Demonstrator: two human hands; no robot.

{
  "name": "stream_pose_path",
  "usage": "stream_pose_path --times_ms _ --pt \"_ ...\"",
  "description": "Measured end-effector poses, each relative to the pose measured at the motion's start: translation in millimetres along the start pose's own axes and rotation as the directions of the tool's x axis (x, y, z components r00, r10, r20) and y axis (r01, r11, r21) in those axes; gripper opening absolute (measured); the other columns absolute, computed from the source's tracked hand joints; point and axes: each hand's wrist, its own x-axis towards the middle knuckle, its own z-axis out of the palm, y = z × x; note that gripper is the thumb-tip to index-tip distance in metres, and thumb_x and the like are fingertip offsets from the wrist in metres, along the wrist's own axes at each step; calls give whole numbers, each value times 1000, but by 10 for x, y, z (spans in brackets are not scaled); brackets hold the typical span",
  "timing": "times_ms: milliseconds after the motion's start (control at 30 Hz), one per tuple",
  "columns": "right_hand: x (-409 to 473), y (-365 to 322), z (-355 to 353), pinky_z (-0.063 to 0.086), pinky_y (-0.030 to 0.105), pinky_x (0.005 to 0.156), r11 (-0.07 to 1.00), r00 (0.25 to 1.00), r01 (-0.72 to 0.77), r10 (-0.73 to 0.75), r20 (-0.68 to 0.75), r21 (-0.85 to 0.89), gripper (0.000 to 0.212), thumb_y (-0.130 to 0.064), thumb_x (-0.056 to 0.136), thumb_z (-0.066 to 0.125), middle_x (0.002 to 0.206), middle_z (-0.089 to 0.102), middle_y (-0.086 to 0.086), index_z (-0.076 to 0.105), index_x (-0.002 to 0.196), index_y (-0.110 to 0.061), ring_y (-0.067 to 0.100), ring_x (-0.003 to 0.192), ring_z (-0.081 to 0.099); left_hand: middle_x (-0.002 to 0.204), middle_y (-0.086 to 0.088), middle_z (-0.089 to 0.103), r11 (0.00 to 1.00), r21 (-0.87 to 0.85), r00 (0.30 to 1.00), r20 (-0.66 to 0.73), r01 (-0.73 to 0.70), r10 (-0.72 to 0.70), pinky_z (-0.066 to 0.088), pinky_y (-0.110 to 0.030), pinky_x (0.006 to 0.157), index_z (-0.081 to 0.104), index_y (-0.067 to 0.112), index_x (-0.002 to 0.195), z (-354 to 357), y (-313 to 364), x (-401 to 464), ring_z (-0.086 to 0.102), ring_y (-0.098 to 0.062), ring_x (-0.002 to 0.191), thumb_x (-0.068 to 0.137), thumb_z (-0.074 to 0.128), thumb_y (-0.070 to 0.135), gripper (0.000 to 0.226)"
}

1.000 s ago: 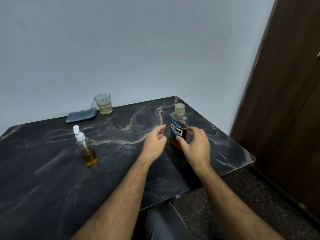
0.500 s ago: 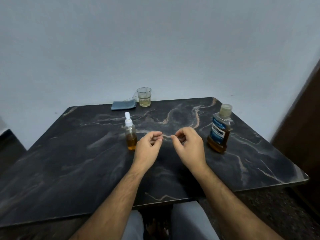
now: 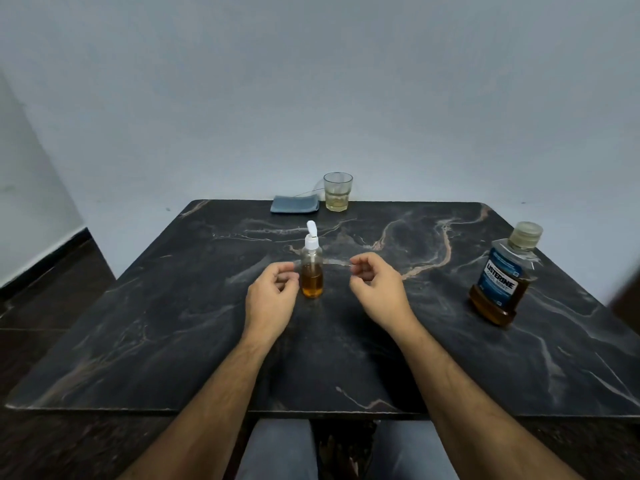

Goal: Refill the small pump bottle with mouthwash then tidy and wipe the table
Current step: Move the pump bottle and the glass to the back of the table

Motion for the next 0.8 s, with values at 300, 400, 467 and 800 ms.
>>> stream_pose_path --times_ms 300,400,467,800 --pt "258 -270 302 47 29 103 993 975 -82 62 215 87 47 1 91 61 126 66 5 54 136 -11 13 117 61 109 16 71 998 -49 998 45 -39 41 58 -35 88 67 28 124 80 37 146 66 2 102 90 55 6 42" --pt "252 -274 313 52 31 96 995 982 -62 47 183 74 43 -5 86 70 111 71 -1 62 126 -16 10 103 65 118 9 68 993 -118 996 85 -24 35 58 -25 76 64 26 128 95 24 185 67 -3 104 94 52 3 43" --pt "231 -254 304 55 31 86 997 985 -42 30 172 64 39 -10 81 77 95 68 -7 65 117 -21 7 87 65 115 11 70 984 -180 991 133 7 18 57 -20 74 63 25 129 107 22 202 67 -2 105 96 49 0 44" --pt "214 -135 230 52 28 72 998 997 -63 62 44 20 37 -30 68 86 87 66 -6 56 88 -25 11 82 63 114 13 71 981 -183 974 226 61 -18 56 -32 89 59 31 129 147 -54 261 63 -3 113 96 46 1 47"
